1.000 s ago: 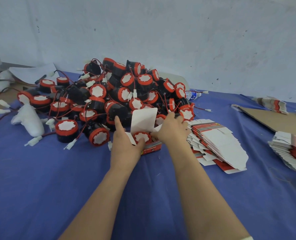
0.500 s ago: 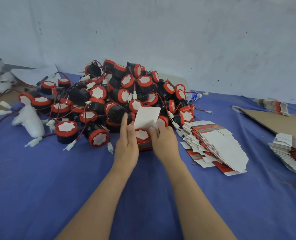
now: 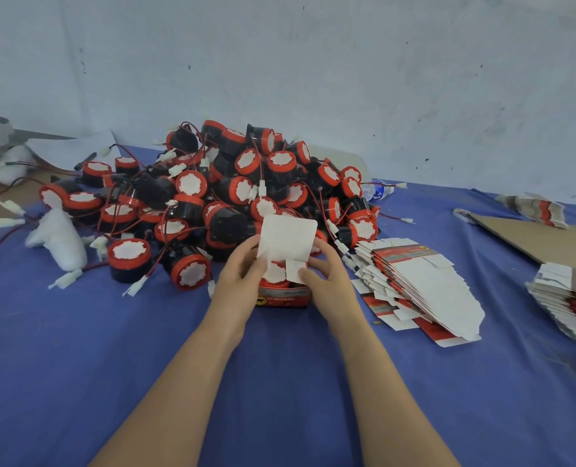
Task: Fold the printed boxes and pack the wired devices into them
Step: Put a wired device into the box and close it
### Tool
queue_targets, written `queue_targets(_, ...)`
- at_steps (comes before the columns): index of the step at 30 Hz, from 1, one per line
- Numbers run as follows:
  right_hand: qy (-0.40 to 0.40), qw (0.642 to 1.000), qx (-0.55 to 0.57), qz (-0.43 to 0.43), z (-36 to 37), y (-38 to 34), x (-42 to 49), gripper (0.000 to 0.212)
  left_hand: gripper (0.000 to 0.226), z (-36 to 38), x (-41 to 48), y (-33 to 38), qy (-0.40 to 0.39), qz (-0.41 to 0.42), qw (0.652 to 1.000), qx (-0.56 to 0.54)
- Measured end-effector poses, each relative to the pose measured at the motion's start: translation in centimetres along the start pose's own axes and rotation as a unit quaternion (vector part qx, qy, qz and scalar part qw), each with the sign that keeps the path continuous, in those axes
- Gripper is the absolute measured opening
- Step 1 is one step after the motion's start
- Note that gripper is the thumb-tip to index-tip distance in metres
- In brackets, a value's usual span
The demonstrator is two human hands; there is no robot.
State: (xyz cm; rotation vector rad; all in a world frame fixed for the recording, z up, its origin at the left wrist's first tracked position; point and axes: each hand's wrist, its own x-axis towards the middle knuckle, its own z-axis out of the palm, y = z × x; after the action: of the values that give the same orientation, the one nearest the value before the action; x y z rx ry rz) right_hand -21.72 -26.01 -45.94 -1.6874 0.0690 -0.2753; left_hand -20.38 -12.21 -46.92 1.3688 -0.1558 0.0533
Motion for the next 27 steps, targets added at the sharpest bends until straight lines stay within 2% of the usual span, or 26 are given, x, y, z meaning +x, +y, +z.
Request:
queue_targets(3, 0.012, 0.999, -0.025, -0.043, 0.3, 0.0, -0.4, 0.043, 0.043, 0.1, 0.0, -0.7, 0.029, 0.021, 0.994, 0.105)
queue_targets(5, -0.007, 0.996, -0.065, -0.068, 0.2, -0.2, -0.6, 0.035, 0.034, 0.1, 0.0, -0.9, 0.042, 0.047, 0.988, 0.139)
queue_targets(8, -0.131, 0.985, -0.090, -0.065, -0.5, -0.9, -0.9, 0.027, 0.038, 0.0, 0.1, -0.9, 0.079, 0.101, 0.963, 0.238)
queue_targets(10, -0.210, 0.972, -0.105, -0.030, -1.2, -1.1, -1.0, 0.032, 0.040, -0.4, 0.0, -0.6, 0.087, 0.105, 0.960, 0.245)
queue_targets(11, -0.225, 0.968, -0.106, -0.016, -1.4, -1.1, -1.0, 0.034, 0.040, -0.7, 0.0, -0.6, 0.077, 0.096, 0.964, 0.234)
queue_targets(14, -0.188, 0.973, -0.132, -0.023, -1.6, -0.9, -0.9, 0.036, 0.039, -1.2, 0.2, -0.3, 0.033, 0.046, 0.987, 0.152)
queue_targets(16, -0.166, 0.974, -0.151, -0.030, -1.8, -0.9, -0.9, 0.039, 0.033, -1.0, 0.1, 0.1, 0.001, -0.004, 0.997, 0.077)
queue_targets(17, -0.167, 0.975, -0.144, -0.024, -1.9, -0.8, -0.9, 0.040, 0.027, -0.9, -0.1, 0.2, -0.016, -0.009, 0.997, 0.075)
queue_targets(19, -0.177, 0.978, -0.111, 0.001, -2.3, -0.6, -0.9, 0.045, 0.015, -0.8, -0.4, 0.0, -0.050, 0.033, 0.984, 0.171)
queue_targets(21, -0.181, 0.979, -0.093, 0.016, -2.5, -0.7, -0.9, 0.051, 0.030, -1.0, -0.5, -0.4, -0.074, 0.075, 0.963, 0.249)
queue_targets(23, -0.183, 0.979, -0.085, 0.016, -2.7, -0.6, -0.9, 0.052, 0.041, -1.2, -0.4, -0.4, -0.076, 0.083, 0.958, 0.262)
queue_targets(27, -0.164, 0.985, -0.041, 0.033, -3.3, -0.2, -0.7, 0.041, 0.046, -1.3, -0.4, -0.4, -0.074, 0.098, 0.952, 0.280)
